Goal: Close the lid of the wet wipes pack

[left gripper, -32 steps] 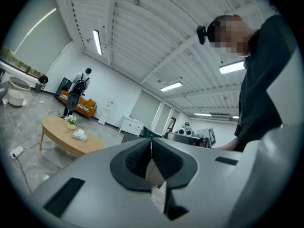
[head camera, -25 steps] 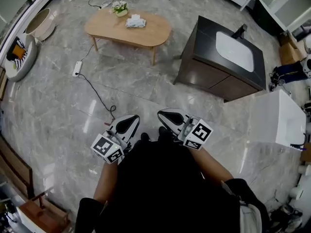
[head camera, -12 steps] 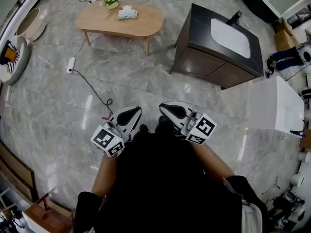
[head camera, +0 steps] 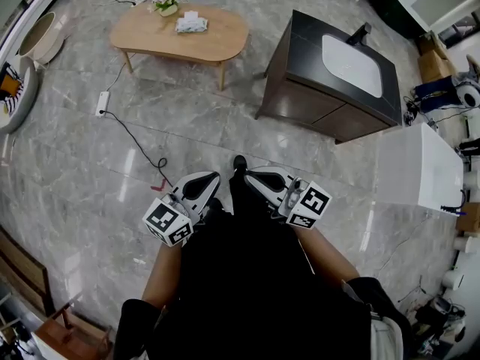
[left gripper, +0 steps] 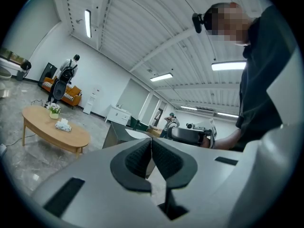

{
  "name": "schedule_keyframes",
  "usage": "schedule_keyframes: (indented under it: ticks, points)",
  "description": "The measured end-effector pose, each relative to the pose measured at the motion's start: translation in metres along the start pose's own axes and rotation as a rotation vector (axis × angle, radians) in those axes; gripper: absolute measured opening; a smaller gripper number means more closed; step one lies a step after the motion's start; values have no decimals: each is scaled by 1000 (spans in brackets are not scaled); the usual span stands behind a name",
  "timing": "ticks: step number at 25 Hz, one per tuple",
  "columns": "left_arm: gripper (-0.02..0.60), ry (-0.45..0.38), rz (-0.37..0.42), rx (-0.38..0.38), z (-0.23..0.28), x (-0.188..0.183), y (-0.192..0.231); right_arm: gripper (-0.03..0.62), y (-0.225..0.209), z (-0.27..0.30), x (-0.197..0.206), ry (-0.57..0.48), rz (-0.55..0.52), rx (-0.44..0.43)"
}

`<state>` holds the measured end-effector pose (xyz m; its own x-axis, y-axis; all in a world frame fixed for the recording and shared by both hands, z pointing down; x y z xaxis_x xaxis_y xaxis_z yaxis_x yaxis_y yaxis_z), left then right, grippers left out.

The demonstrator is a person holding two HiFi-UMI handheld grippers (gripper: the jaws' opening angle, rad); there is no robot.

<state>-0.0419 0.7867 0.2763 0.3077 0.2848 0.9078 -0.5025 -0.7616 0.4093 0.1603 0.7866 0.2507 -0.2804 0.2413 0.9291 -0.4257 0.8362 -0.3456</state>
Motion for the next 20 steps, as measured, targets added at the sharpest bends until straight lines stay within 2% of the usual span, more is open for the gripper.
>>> schedule_keyframes:
  ticks: [6, 13, 20]
  points:
    - [17, 23, 13, -46, 23, -14, 33, 9, -43, 23, -10, -5, 29, -52]
    - [17, 60, 18, -100, 85, -35, 91, 9, -130, 57, -34, -5, 42, -116]
    - [17, -3, -50, -199, 157, -71, 143, 9, -218, 92, -79, 18, 59, -217]
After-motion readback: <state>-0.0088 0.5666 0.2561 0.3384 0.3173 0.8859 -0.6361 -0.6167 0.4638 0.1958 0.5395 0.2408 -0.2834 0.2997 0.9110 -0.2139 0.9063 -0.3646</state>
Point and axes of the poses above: the fingertips, and each gripper's own axes: z forward along the fingers, y to its left, x out of its underside, the point moved 8 cm from there along -z, backward along the fingers, and after that the axes turned 10 degrees about -y, right-handed, at the moved point
